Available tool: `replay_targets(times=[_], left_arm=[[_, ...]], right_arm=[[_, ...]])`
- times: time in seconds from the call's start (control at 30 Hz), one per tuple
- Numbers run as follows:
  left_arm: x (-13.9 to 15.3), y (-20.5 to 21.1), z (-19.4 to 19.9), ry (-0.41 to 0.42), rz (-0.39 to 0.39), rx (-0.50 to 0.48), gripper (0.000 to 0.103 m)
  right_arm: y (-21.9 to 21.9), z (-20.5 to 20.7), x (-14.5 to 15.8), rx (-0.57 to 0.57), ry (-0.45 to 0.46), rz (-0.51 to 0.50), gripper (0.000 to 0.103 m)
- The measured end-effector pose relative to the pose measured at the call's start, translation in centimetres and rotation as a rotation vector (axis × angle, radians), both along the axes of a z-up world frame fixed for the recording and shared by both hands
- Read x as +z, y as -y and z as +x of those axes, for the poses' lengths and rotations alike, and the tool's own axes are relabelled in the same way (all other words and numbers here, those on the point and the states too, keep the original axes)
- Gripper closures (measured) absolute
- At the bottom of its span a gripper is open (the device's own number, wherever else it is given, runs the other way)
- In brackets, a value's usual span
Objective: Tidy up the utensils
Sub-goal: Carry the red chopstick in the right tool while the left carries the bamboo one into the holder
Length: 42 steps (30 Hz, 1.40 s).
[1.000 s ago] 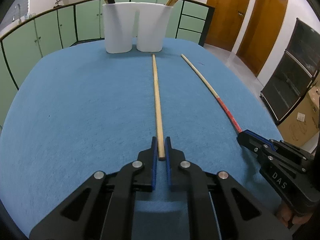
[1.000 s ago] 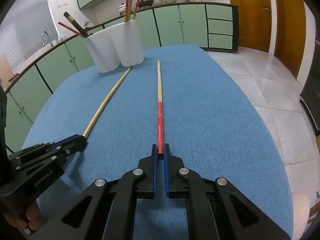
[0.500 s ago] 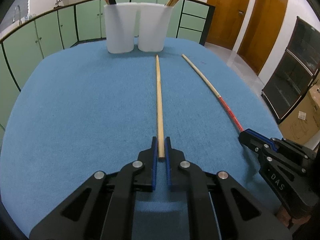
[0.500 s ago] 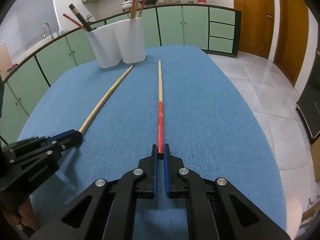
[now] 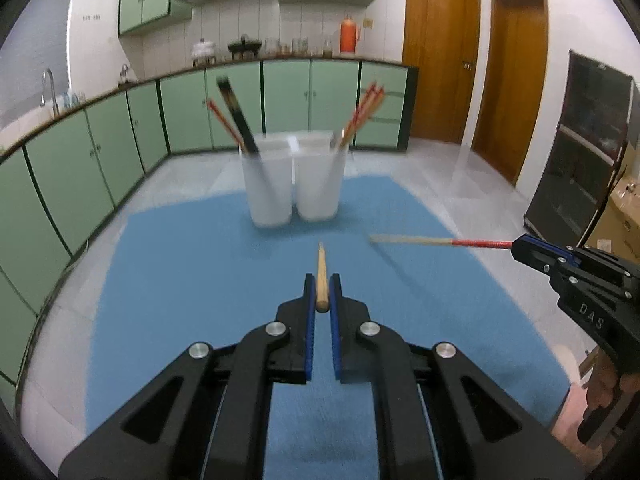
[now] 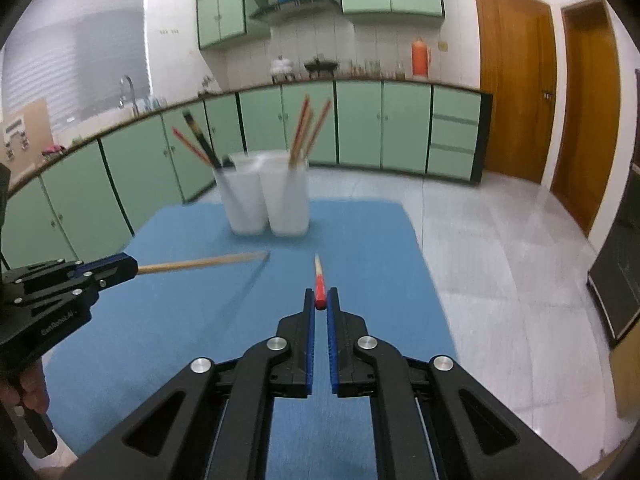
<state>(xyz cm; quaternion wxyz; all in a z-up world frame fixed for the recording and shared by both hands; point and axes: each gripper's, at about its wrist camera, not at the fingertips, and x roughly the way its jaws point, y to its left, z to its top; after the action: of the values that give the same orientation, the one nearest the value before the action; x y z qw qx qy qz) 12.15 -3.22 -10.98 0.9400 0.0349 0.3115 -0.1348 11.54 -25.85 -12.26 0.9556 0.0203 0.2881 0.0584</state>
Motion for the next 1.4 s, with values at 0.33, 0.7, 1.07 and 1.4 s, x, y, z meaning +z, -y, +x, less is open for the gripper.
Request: replay_targets(times=[0.33, 0.7, 1.07, 1.4], left_arm=[[4.8, 0.0, 0.7, 0.089, -0.053, -0.023, 0.097], [7.6, 0.3, 1.6, 0.158, -0.070, -0.056, 0.097], [12.4, 0.1, 3.5, 0.305, -0.088, -0.031, 0.097], [17.5, 1.1, 7.4, 0.449, -0.087, 0.014, 0.097]], right_arm=[[0.8, 1.0, 5.8, 0.071, 0.092, 0.100, 0.097], [-0.9, 2.6, 9.3, 0.165, 0.147, 0.085, 0.098], [-1.5, 5.6, 14.0, 0.183, 0.260, 0.087, 0.098], [-2.8, 10.2, 17.7, 0.172, 0.327, 0.061, 0.098]])
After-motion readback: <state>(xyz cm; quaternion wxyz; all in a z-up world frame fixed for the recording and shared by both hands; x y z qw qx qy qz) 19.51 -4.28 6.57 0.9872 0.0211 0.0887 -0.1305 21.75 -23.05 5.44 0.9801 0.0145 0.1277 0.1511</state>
